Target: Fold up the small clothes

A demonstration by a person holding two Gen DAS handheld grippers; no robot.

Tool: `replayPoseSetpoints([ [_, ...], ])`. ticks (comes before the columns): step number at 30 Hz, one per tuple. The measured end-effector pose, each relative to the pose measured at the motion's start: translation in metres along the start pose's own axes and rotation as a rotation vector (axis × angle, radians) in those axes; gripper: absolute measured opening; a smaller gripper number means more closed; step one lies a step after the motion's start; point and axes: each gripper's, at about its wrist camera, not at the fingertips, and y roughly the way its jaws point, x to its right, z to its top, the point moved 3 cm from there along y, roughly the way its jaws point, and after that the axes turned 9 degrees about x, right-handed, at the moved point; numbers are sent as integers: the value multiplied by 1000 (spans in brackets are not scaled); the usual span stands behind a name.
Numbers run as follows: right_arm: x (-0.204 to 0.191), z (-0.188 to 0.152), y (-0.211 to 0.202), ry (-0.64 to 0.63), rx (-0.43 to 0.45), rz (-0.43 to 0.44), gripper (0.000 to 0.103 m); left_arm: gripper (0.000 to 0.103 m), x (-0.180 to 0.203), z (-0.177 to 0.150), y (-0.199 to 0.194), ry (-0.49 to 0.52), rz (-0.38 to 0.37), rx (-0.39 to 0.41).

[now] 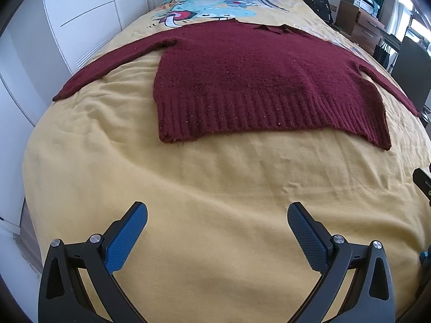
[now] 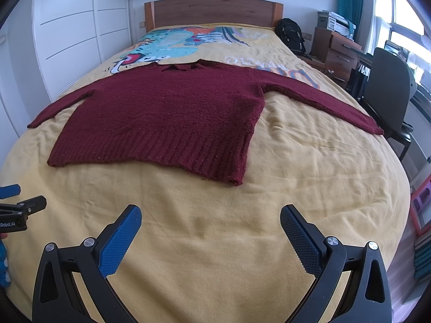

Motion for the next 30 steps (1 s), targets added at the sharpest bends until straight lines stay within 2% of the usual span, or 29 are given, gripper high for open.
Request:
replayPoseSetpoints([
  [30,-1,-2,3,-7,-9,2,103,102,1,-1,1,-11,-9,-15],
])
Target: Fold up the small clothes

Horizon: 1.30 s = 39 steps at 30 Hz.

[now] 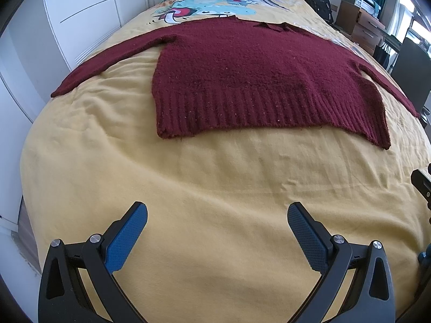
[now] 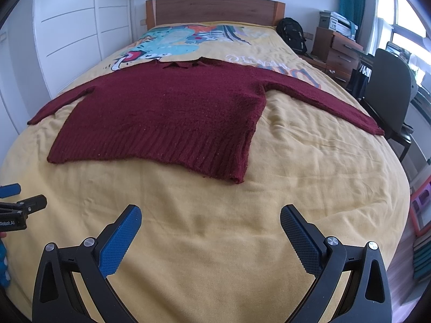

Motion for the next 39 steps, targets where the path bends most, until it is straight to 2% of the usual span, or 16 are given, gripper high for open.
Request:
replayPoseSetpoints([
  [39,0,-2,3,-6,-12,0,103,102,-1,0,0,-1,8,1],
])
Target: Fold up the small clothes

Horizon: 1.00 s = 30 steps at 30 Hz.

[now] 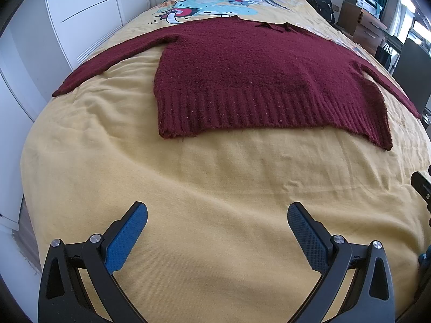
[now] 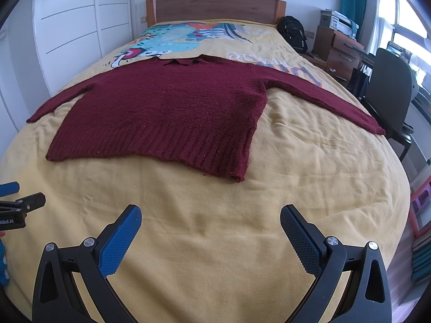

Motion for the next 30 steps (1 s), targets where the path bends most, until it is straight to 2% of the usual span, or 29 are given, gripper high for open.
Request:
replayPoseSetpoints([
  [15,-1,0,3,-4,-17,1,103,102,3,1,1,31,45,7],
  [30,0,1,3,0,-22,-1,103,102,4,2,1,40,53,16],
])
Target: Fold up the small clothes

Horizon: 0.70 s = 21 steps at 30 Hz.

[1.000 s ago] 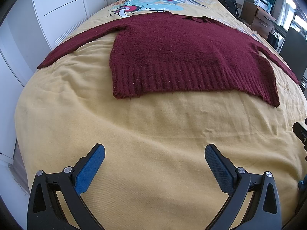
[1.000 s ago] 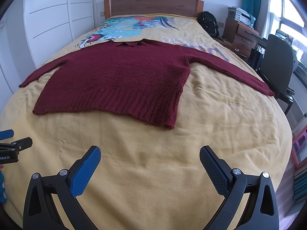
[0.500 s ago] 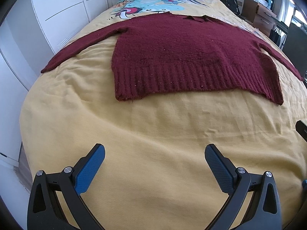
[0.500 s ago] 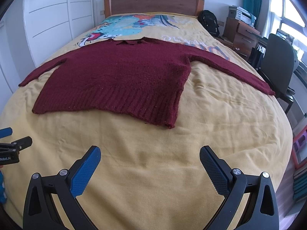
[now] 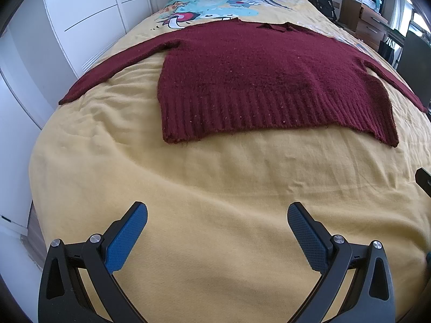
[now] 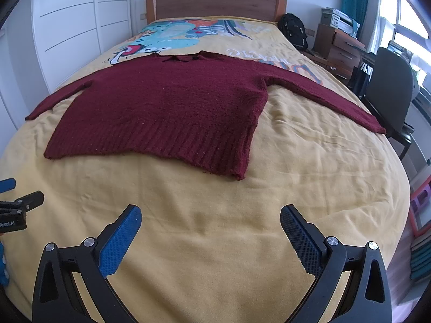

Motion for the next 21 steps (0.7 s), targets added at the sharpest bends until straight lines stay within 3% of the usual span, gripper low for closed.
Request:
replayPoseSetpoints([
  [21,-3,2,15,-10,-69,-1,103,102,-6,3,0,-34,-30,4],
])
